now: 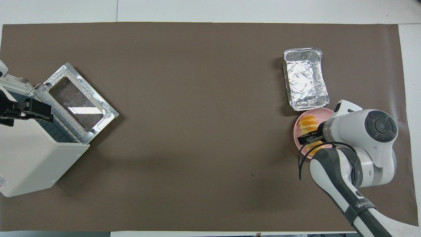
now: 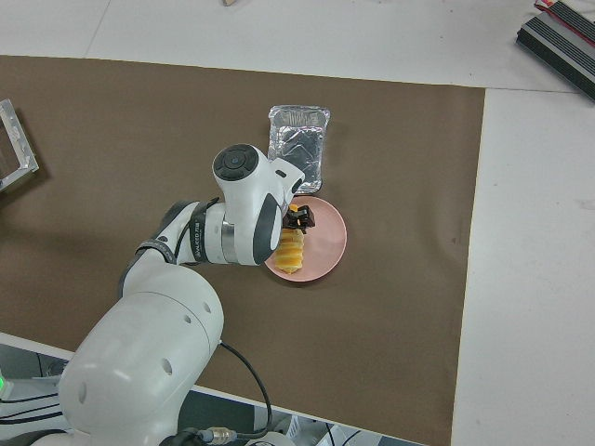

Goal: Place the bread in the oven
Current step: 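Lift the bread slices with the right gripper and carry toward the foil tray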

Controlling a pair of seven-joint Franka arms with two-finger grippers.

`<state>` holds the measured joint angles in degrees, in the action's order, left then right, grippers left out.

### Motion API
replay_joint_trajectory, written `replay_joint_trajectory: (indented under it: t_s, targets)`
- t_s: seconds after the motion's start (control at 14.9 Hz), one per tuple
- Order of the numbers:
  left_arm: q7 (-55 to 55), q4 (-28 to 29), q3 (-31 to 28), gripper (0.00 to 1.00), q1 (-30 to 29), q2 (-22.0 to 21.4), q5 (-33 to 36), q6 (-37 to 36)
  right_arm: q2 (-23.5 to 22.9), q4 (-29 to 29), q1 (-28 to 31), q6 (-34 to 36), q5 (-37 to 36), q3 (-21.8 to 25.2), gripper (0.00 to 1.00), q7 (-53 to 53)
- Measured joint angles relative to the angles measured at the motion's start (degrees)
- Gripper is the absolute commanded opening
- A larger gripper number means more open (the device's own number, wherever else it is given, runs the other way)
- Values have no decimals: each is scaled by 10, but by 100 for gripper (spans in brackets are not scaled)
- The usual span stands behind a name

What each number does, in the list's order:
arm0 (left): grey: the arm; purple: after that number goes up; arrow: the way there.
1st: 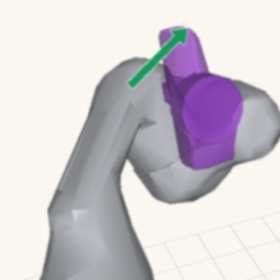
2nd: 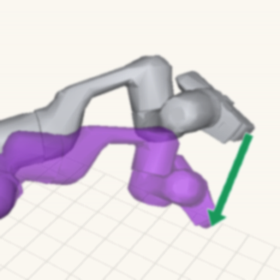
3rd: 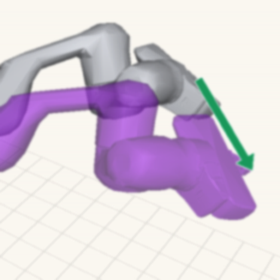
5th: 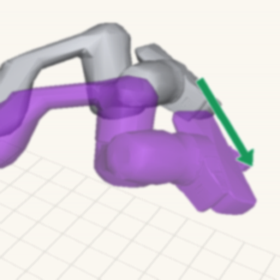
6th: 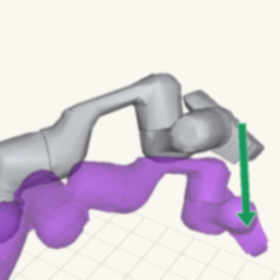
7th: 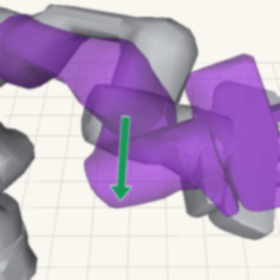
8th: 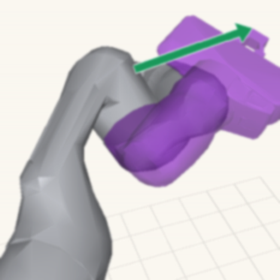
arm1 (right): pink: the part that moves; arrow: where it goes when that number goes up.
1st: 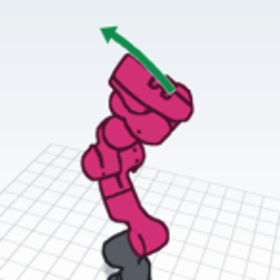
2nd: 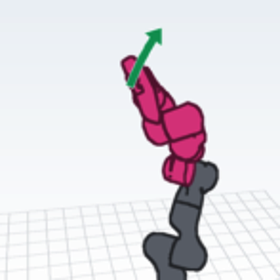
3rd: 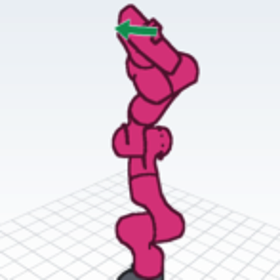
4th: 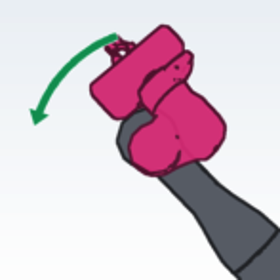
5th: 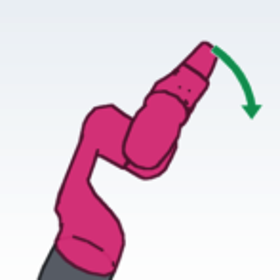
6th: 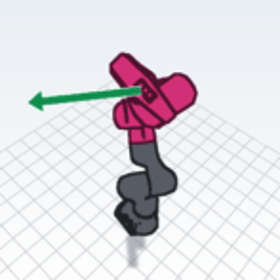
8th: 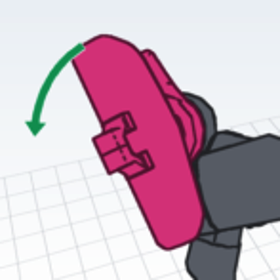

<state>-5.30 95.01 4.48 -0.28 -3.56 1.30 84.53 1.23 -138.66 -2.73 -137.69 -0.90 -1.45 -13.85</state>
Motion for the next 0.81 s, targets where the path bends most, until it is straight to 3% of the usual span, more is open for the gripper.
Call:
replay_joint_trajectory:
  t_s: [0.07,0.2,0.81]
  targets:
    - [0,0,0,100,0,0,0,0,0,0,0,-1,0,0,25,0]
    - [0,0,0,100,0,0,0,0,0,0,0,-6,0,0,0,0]
    - [0,0,0,100,0,0,0,0,0,1,1,-5,0,1,0,0]
